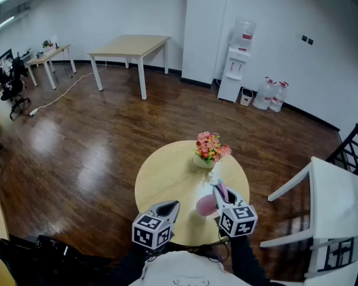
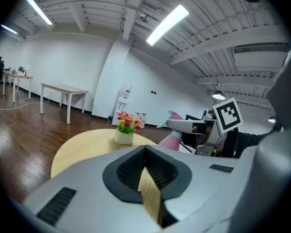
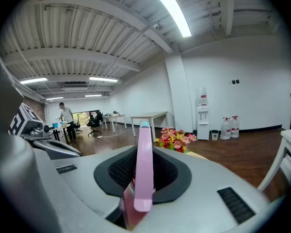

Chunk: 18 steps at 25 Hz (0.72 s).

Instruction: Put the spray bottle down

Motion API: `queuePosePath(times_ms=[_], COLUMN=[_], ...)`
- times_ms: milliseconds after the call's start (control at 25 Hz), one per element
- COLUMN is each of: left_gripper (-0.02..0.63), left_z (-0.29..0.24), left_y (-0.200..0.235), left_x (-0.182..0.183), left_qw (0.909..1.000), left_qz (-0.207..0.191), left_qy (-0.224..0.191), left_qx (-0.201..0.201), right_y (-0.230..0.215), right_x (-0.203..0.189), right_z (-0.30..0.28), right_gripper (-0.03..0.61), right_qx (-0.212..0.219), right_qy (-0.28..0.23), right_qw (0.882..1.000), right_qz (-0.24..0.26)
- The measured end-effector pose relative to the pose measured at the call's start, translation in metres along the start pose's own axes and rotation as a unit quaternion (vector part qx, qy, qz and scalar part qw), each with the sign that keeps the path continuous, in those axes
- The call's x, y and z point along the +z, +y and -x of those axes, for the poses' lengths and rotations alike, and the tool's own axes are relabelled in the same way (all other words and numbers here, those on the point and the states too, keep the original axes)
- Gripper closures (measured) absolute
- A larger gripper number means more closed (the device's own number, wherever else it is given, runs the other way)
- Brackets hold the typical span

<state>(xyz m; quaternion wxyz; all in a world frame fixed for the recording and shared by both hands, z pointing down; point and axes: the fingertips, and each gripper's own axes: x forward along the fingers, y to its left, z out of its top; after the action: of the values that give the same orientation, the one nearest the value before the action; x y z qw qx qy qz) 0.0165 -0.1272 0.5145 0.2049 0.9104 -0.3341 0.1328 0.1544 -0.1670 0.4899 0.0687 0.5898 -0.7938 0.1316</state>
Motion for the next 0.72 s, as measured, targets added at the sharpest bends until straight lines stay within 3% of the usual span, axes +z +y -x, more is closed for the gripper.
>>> queuePosePath(times_ms=[720], left_gripper=[0.623], left_z=[0.013], left_y=[0.031], left_x=[-0.012], left_qw=[0.9995], left_qz=[0.015], left_qy=[0.003], left_qx=[0.029], right_y=[0.01], right_x=[-0.022], right_z=[-0.135], right_gripper=[0.545], right_qx=[0.02], right_qy=[0.025], right_qw=[0.995], right_qz=[0.092])
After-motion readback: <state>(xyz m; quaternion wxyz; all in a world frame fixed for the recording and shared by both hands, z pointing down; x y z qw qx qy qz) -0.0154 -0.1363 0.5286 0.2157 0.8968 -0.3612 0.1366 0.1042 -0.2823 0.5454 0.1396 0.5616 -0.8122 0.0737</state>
